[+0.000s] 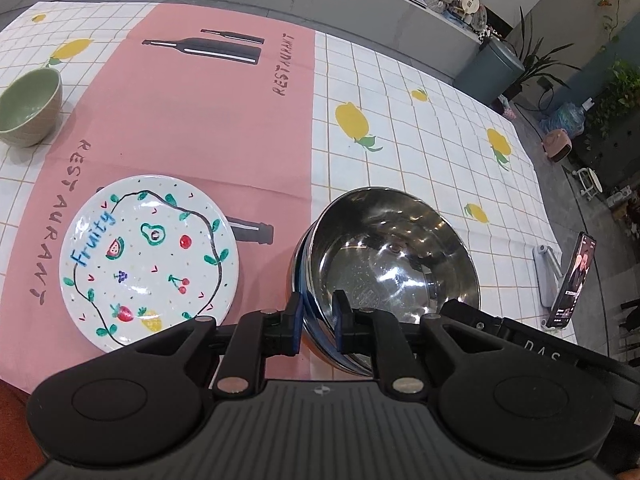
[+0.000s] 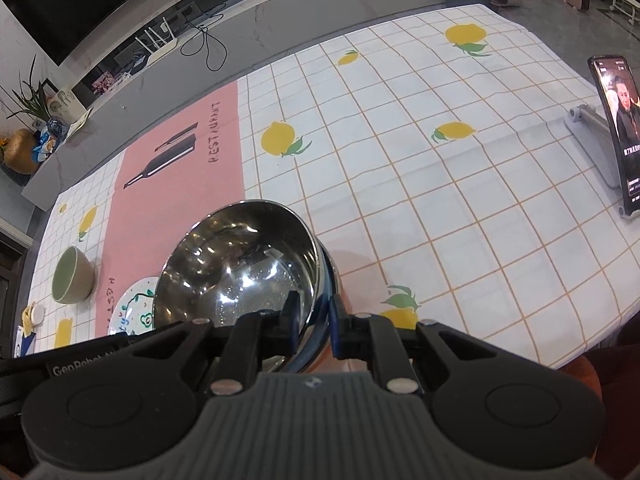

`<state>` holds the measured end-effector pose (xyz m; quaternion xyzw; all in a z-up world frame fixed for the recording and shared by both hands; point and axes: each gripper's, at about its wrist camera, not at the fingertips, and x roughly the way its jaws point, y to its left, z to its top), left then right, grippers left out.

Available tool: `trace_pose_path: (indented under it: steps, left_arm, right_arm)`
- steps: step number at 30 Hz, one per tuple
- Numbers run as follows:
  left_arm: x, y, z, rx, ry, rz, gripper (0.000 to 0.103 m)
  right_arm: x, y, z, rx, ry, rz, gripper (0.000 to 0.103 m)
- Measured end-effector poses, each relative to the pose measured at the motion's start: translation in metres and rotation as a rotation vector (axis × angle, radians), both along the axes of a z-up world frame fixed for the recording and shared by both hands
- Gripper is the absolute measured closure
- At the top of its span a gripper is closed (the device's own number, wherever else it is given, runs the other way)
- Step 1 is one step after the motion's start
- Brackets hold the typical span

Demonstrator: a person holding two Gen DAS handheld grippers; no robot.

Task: Organize plates and bowls
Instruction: 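Lower the blue steel bowl into the orange bowl and open both tools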

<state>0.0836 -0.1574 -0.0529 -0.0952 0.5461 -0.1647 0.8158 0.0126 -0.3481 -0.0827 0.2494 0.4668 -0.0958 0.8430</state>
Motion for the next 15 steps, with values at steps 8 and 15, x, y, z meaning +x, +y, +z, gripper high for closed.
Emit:
trace_pose_path:
  steps: [8, 15]
  left_arm:
    - [-0.001, 0.0, 0.0, -0.002, -0.019, -0.007, 0.083]
    - [-0.006, 0.005, 0.011, -0.013, -0.059, -0.007, 0.083]
  right_arm:
    - [0.0, -0.001, -0.004, 0.015, 0.0, -0.002, 0.083]
    - [-0.006, -0.005, 0.007, 0.0, -0.03, -0.017, 0.083]
